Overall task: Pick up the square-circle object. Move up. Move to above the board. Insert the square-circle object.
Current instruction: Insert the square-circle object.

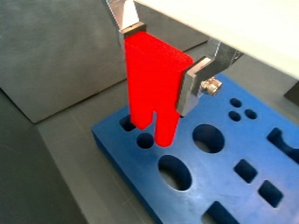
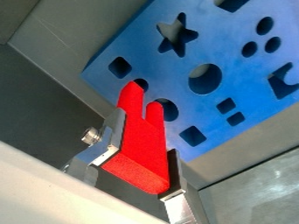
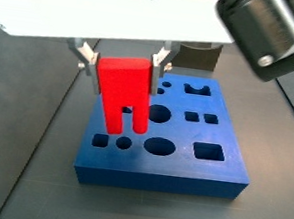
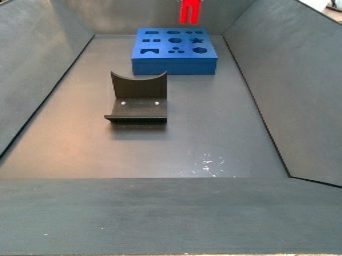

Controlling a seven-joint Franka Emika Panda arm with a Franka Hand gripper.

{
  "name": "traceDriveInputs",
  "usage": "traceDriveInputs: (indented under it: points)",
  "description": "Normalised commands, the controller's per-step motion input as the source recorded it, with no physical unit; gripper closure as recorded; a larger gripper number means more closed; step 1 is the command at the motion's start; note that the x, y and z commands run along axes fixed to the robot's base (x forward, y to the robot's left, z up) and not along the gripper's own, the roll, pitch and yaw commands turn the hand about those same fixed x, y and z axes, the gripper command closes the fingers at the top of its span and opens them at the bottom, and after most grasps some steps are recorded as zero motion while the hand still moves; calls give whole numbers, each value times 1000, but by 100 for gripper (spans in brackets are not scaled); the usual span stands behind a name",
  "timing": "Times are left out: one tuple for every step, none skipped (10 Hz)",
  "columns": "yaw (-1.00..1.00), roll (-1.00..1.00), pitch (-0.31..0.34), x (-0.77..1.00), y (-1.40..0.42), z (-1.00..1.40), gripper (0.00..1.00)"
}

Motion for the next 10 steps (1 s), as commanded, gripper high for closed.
traceDriveInputs:
  points:
    - [29,0,-139,0,-57,-186,100]
    - [29,10,-130,0,-63,-226,100]
    - [29,0,-109,0,0,-251,100]
    - [43,0,-103,-49,23,-320,100]
    - [26,0,-129,-69,0,-329,100]
    - [6,0,-136,-63,0,-277,100]
    - [14,0,-124,-3,0,-257,100]
    - [29,0,-96,0,0,-246,100]
    - [0,0,-96,0,0,-234,100]
    - [0,0,-120,0,0,-206,100]
